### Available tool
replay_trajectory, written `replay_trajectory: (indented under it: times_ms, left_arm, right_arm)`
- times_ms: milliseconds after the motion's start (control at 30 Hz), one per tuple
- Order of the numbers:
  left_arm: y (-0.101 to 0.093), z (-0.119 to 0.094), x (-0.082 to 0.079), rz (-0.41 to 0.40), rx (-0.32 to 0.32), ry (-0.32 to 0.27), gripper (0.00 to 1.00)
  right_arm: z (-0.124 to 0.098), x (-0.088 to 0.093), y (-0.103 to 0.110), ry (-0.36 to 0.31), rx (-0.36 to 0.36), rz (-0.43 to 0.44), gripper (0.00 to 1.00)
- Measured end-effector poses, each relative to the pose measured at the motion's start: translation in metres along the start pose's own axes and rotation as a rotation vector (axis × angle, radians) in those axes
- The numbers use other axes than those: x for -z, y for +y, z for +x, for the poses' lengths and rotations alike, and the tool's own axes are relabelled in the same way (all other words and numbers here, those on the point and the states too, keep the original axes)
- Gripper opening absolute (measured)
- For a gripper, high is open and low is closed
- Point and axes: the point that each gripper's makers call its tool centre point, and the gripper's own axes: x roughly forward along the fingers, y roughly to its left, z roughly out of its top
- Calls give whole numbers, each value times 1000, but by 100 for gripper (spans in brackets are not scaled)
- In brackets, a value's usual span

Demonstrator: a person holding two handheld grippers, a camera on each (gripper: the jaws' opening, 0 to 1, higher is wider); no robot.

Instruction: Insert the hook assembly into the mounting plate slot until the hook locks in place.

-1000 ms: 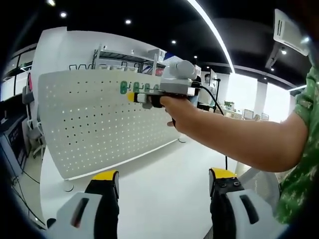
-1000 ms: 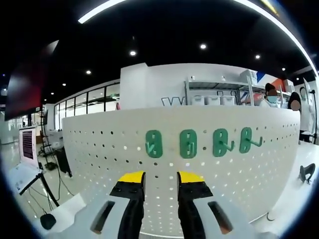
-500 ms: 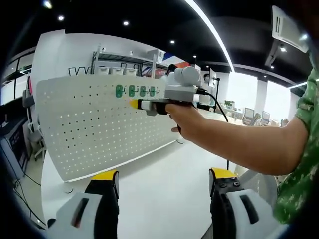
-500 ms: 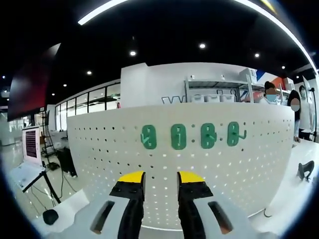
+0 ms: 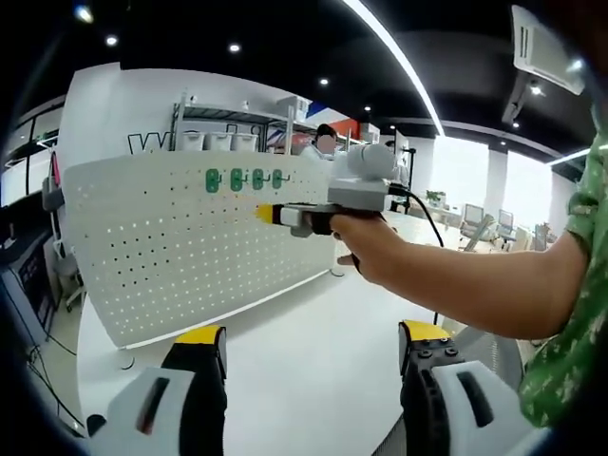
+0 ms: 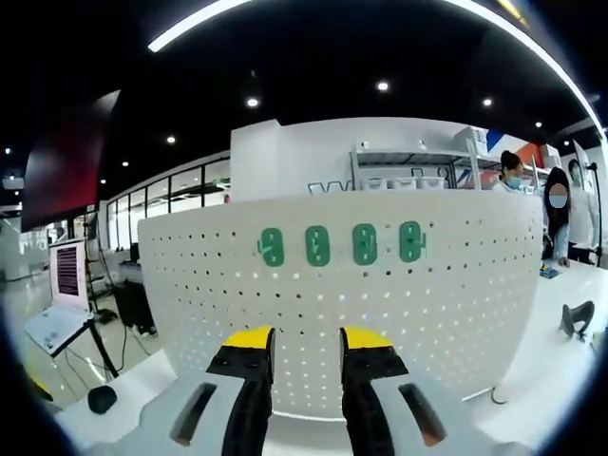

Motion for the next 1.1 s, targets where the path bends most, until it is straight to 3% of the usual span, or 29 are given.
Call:
replay_trajectory:
  times_ms: [467,1100]
  left_arm:
    - [-21,3,-1,8,0,3,76]
    - [-41,8,-7,7,-11,-14,76]
  right_arm:
    - [-37,14,-12,24,-46,-6,36]
    - [-84,12,-26,16,-107,-3,46]
